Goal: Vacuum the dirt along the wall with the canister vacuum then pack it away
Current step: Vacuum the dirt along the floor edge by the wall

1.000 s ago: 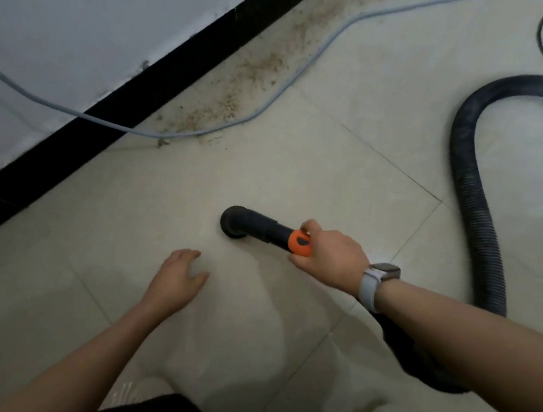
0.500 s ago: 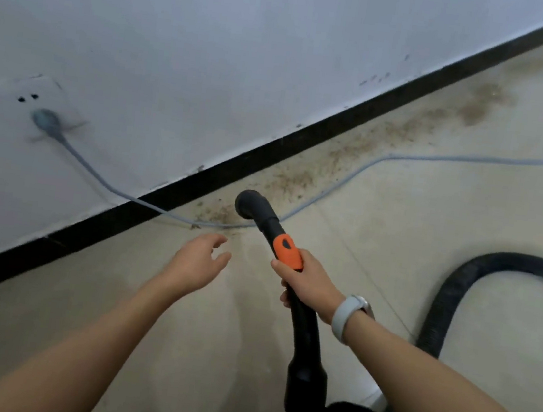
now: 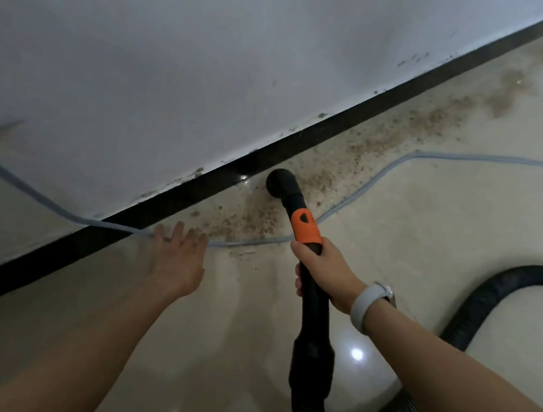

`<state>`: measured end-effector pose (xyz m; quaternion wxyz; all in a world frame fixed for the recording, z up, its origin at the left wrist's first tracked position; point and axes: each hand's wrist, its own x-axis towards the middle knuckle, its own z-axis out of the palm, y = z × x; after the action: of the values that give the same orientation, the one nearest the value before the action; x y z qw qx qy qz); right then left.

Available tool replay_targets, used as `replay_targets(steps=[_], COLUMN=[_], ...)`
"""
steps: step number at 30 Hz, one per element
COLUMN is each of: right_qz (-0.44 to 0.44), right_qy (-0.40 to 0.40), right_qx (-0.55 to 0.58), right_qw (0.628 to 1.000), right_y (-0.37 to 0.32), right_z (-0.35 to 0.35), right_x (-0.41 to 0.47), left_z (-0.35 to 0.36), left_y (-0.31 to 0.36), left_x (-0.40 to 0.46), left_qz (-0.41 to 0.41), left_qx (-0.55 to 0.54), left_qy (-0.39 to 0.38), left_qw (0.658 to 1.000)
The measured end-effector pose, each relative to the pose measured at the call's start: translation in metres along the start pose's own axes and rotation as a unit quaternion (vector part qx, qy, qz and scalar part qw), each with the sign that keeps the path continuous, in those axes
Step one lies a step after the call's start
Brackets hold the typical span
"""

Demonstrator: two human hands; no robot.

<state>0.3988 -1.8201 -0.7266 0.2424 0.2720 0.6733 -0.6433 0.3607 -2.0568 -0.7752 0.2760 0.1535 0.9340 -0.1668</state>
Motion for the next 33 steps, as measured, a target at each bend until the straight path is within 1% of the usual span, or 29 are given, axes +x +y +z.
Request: replay_targets(steps=[1,4,7,8,9,11,13,14,15,17,20,22,25,27,29,33], right_qz=[-0.002,-0.006,-0.027,-0.034,-0.039,-0.047,-0.053,-0.054,-0.054,-0.056,-0.079,-0.103,-0.141,-0.165,-0.18,-0.169], right_qy=[0.007,0.012,0.018,0.02,0.021,0.018,-0.002,-0.021,-0.043,-0.083,-0.117,-0.114,-0.098,-0.098,-0.105,-0.142], right_qx=[-0.031,-0.094,-0.094,-0.089,-0.084,-0.072,-0.074,-0.088,-0.109,-0.16,-0.257,-0.3,-0.32,-0.327,-0.333,-0.355], right_qw=[0.999,0.995,0.995,0.995,0.995,0.996,0.996,0.994,0.992,0.982,0.956,0.941,0.932,0.926,0.92,0.909], right_y=[0.001,0.003,0.004,0.004,0.003,0.002,0.002,0.003,0.005,0.013,0.024,0.027,0.029,0.031,0.036,0.057], right_z=[0.003,0.006,-0.001,-0.004,-0.008,-0.014,-0.018,-0.018,-0.016,-0.009,0.001,0.003,-0.001,-0.004,-0.002,0.004], right_x=[0.003,0.007,0.005,0.005,0.004,0.005,0.004,0.003,0.002,0.0,0.0,0.002,0.005,0.004,0.0,-0.01], left_z=[0.005,0.016,0.019,0.017,0.014,0.007,0.004,0.005,0.008,0.02,0.04,0.058,0.083,0.092,0.099,0.11], left_y=[0.001,0.006,0.01,0.014,0.02,0.033,0.047,0.053,0.056,0.057,0.06,0.072,0.101,0.117,0.119,0.092], left_x=[0.007,0.022,0.031,0.034,0.034,0.026,0.012,0.005,-0.002,-0.017,-0.039,-0.051,-0.062,-0.07,-0.074,-0.079], left_qz=[0.004,0.001,0.01,0.012,0.012,0.022,0.06,0.069,0.075,0.088,0.104,0.121,0.145,0.158,0.164,0.14], left_qx=[0.017,0.027,-0.028,-0.052,-0.084,-0.152,-0.168,-0.162,-0.155,-0.132,-0.099,-0.105,-0.143,-0.166,-0.185,-0.209], left_qy=[-0.001,0.05,0.074,0.097,0.129,0.213,0.305,0.339,0.352,0.342,0.275,0.191,0.116,0.108,0.115,0.105], left_qw=[1.0,0.998,0.997,0.994,0.988,0.965,0.936,0.924,0.92,0.926,0.951,0.969,0.972,0.967,0.962,0.962])
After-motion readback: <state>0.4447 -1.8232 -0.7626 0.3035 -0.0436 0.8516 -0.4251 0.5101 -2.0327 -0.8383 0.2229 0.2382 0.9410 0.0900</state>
